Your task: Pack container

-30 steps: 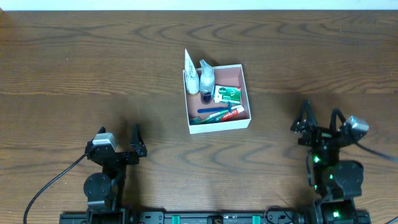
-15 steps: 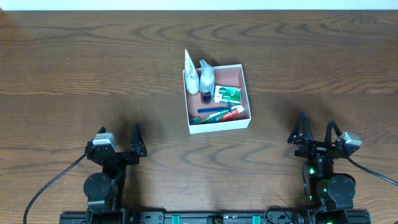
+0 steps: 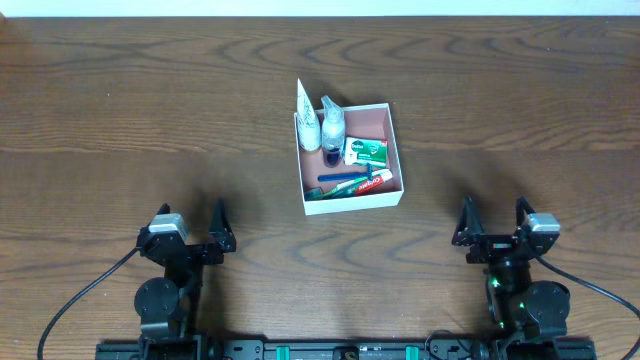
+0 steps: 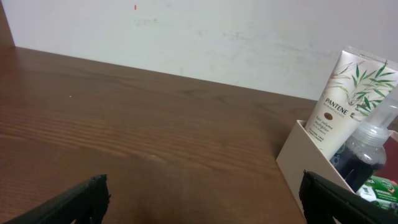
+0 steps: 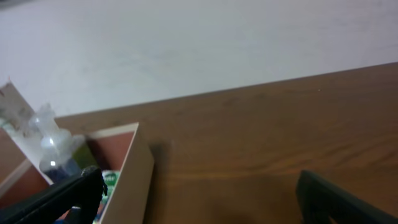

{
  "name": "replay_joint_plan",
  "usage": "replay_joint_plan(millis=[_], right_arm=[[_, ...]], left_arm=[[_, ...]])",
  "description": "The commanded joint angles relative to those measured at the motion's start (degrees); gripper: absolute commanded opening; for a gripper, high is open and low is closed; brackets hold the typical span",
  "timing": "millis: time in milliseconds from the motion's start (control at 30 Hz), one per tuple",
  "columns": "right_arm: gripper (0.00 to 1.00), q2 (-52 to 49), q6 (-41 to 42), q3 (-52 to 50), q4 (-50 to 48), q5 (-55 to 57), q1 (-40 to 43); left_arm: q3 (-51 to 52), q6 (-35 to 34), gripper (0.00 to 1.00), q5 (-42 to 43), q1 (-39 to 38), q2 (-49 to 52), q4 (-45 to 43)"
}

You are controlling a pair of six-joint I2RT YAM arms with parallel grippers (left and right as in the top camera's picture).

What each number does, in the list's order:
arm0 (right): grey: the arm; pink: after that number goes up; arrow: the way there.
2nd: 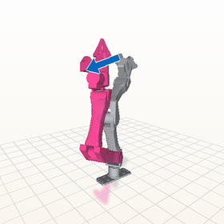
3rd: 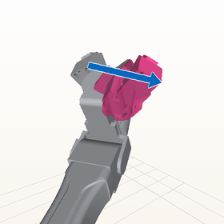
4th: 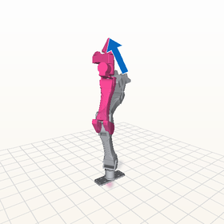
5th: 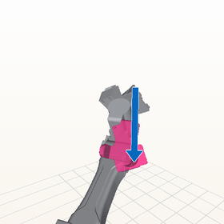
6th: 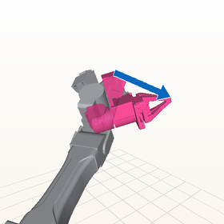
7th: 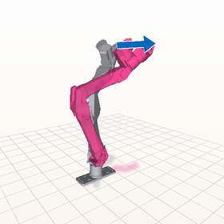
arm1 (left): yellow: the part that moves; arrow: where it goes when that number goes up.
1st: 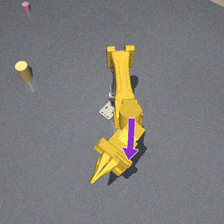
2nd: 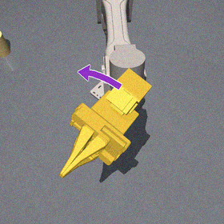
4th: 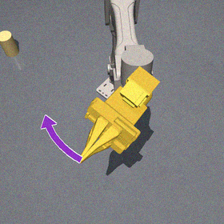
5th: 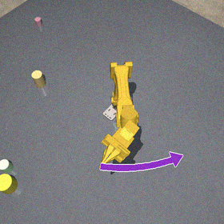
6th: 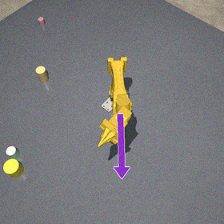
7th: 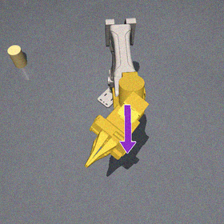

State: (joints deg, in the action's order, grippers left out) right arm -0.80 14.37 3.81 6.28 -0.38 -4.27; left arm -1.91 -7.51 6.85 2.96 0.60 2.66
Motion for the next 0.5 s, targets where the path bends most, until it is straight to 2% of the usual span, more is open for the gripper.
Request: replay_joint_plan(millis=[0, 467], right_arm=[[0.99, 0.5, -2.4, -0.3, 1.7, -1.6, 0.7], [0.99, 0.5, -2.4, -1.1, 3.3, -1.7, 1.5]], left_arm=[[1.7, 0.1, 0.98, 0.0, 0.3, -0.3, 0.8], [1.7, 0.1, 0.98, 0.0, 0.3, -0.3, 0.8]])
